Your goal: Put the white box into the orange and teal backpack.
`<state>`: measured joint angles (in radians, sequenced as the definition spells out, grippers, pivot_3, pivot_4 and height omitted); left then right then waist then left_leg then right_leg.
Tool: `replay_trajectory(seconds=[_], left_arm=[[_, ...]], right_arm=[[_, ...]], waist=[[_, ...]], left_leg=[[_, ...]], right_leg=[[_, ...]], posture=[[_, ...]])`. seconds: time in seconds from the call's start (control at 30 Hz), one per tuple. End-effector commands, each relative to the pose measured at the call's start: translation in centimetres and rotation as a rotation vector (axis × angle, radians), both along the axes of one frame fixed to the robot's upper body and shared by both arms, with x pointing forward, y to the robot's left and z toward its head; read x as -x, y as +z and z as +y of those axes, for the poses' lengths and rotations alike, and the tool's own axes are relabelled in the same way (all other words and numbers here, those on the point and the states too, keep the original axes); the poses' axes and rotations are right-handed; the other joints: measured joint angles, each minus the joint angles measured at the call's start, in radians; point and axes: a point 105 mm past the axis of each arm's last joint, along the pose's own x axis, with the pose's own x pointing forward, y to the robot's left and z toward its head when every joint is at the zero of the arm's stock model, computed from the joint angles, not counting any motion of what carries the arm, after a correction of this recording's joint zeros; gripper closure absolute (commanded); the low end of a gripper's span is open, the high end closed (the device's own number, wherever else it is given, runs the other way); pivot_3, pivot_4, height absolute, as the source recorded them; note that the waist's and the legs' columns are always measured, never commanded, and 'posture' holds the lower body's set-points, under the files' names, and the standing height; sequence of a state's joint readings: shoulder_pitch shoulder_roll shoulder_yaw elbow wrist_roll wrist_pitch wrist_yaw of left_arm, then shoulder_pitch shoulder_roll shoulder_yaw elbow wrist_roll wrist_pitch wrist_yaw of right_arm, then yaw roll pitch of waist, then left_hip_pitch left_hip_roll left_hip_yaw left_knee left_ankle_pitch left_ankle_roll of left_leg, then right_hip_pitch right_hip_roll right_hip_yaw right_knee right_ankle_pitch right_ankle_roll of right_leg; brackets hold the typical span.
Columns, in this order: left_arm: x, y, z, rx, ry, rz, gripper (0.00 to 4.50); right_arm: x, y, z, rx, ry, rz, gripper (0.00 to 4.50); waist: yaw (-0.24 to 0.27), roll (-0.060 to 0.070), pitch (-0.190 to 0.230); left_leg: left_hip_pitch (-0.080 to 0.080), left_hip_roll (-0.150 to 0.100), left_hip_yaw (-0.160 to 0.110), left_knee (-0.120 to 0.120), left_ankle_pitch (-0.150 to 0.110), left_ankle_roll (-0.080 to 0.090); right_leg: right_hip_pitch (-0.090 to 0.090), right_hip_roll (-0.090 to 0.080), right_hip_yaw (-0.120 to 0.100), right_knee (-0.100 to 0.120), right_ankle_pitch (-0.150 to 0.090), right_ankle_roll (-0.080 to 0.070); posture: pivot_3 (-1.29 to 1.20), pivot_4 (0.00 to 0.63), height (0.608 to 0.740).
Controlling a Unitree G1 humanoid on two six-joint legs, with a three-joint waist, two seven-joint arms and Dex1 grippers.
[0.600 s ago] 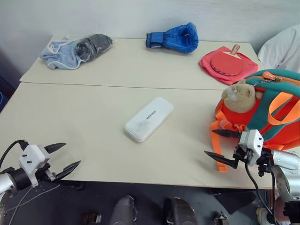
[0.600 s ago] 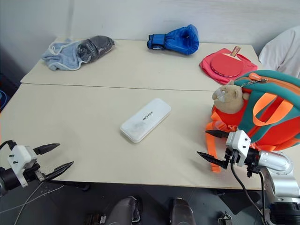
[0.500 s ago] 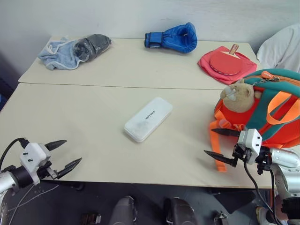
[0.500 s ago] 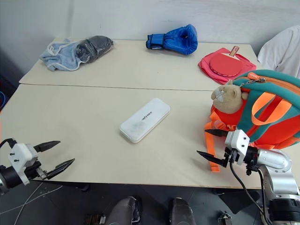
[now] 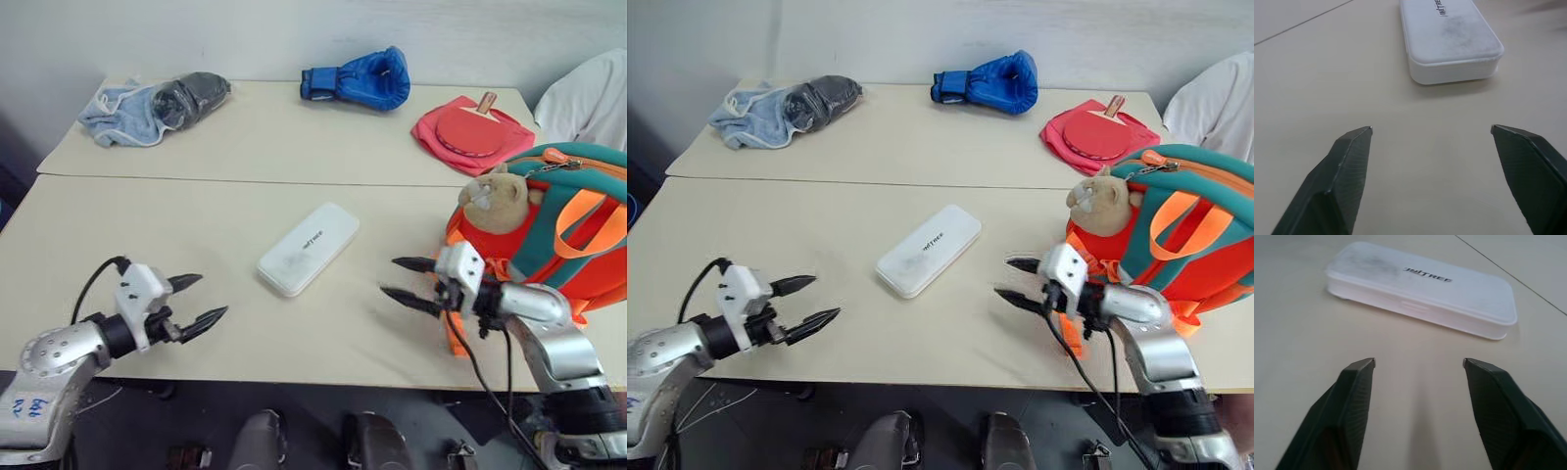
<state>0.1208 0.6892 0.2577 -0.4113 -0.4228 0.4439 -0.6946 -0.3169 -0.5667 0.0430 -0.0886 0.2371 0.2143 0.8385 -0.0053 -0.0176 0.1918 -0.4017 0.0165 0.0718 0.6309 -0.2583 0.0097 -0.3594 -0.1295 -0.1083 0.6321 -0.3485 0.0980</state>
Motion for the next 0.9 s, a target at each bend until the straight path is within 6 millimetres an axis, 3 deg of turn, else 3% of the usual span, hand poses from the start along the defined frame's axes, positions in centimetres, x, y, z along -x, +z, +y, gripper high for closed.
replay_trajectory(seconds=[0.03,0.2,0.33,0.57,0.67,0.9], left_arm=[[-0.4,-0.2,-1.9,0.022,0.036,-0.010,1.75],[-0.9,-0.6,-3.6,0.095,0.113,-0.026,3.22],[-1.7,-0.1,-3.8,0.236,0.262,-0.023,4.35],[-1.2,-1.0,-5.1,0.258,0.308,0.021,4.35],[-0.9,-1.0,-5.6,0.264,0.285,0.028,4.35],[-1.2,-0.6,-6.1,0.288,0.270,0.011,4.35]], right_arm=[[-2.9,0.2,0.2,0.034,-0.207,-0.067,2.92],[-6.1,-0.3,0.2,0.015,-0.464,-0.110,4.48],[-7.9,-1.2,-1.3,-0.020,-0.672,-0.086,4.50],[-9.7,-0.8,0.8,-0.075,-0.652,-0.166,4.50],[-10.1,0.2,2.0,-0.072,-0.578,-0.256,4.50],[-10.7,-0.4,4.0,-0.208,-0.489,-0.176,4.50]], waist=[[0.002,0.000,0.000],[0.003,0.000,0.000],[0.003,0.000,0.000],[-0.011,0.000,0.000],[-0.021,0.000,0.000],[-0.023,0.000,0.000]], left_leg=[[-0.001,0.000,0.000,0.000,0.000,0.000],[-0.003,-0.001,0.000,0.001,0.001,0.000],[-0.003,-0.001,0.000,0.002,0.001,0.001],[-0.002,0.000,0.001,0.001,0.002,0.000],[-0.002,0.000,0.001,0.001,0.002,0.000],[-0.002,0.000,0.001,0.001,0.003,-0.001]], right_leg=[[-0.001,0.000,0.000,0.001,0.000,0.000],[-0.001,0.000,0.000,0.004,0.000,0.000],[-0.001,0.000,0.000,0.005,0.000,0.000],[-0.001,0.003,0.001,0.006,0.000,0.000],[-0.002,0.004,0.002,0.005,0.000,0.000],[-0.001,0.004,0.002,0.005,0.000,0.000]], posture=[[0.00,0.150,0.740],[0.00,0.150,0.740],[0.00,0.150,0.740],[0.00,0.150,0.740],[0.00,0.150,0.740],[0.00,0.150,0.740]])
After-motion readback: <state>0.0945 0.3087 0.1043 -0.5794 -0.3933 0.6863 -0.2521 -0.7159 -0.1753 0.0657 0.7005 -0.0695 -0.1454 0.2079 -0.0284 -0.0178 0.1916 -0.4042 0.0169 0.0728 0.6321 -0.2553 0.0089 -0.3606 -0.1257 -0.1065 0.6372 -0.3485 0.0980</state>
